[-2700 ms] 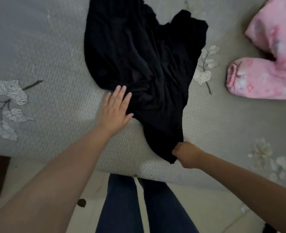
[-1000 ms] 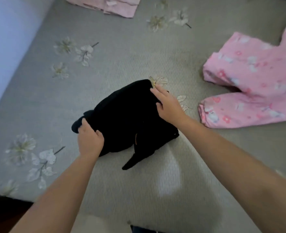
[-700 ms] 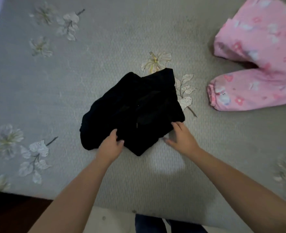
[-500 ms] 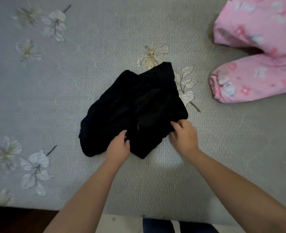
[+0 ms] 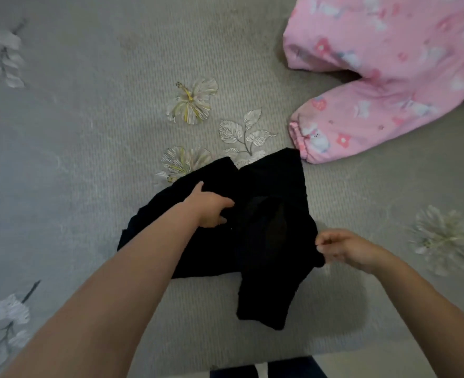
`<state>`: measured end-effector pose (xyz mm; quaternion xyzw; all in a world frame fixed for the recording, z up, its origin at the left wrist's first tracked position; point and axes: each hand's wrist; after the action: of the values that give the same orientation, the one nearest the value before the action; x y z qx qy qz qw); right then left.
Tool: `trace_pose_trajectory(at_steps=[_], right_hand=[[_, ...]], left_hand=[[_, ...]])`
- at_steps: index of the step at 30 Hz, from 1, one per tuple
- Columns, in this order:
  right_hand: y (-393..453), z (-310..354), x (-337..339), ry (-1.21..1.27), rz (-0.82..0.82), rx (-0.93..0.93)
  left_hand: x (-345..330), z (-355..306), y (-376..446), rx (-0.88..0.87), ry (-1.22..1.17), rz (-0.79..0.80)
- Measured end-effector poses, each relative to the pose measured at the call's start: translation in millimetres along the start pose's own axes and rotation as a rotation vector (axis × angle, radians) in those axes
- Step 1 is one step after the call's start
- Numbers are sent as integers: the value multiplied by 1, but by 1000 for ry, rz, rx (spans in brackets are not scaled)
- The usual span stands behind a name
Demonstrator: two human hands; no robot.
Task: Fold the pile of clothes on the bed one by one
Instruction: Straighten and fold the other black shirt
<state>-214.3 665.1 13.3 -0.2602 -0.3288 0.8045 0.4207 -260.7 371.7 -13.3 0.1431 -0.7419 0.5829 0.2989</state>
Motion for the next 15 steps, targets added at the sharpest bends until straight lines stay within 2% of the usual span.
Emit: trace_pose_trajectory(at_steps=[1, 3, 5, 7, 9, 12, 14, 15], right_hand=[[1, -1, 12, 116, -85, -40], [6, -4, 31, 348, -254, -71], [9, 6, 38, 509, -310, -64], [12, 23, 36, 563, -309, -55], [21, 39, 42, 573, -304, -102], [49, 65, 47, 603, -373, -201], [72, 80, 46, 543, -424, -268], [82, 88, 43, 467, -456, -283]], left_hand=[[-6, -10, 1, -29, 13, -1], [-15, -22, 4, -38, -39, -114], [-14, -27, 1, 34, -346, -254], [-6, -21, -4, 243, -820, -354], [6, -4, -7, 529, -1296, -401], [20, 23, -14, 890, -1863, -477], [22, 29, -15, 1044, -2001, -418], [22, 26, -16, 1074, -1947, -357]])
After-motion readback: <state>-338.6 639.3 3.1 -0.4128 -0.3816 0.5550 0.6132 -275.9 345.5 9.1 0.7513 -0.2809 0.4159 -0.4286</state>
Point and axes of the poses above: each hand's wrist, its own y-axis towards the middle knuckle, its own x-axis out of the back of the hand, z = x × y, and after that the axes turned 6 degrees about x, right-handed
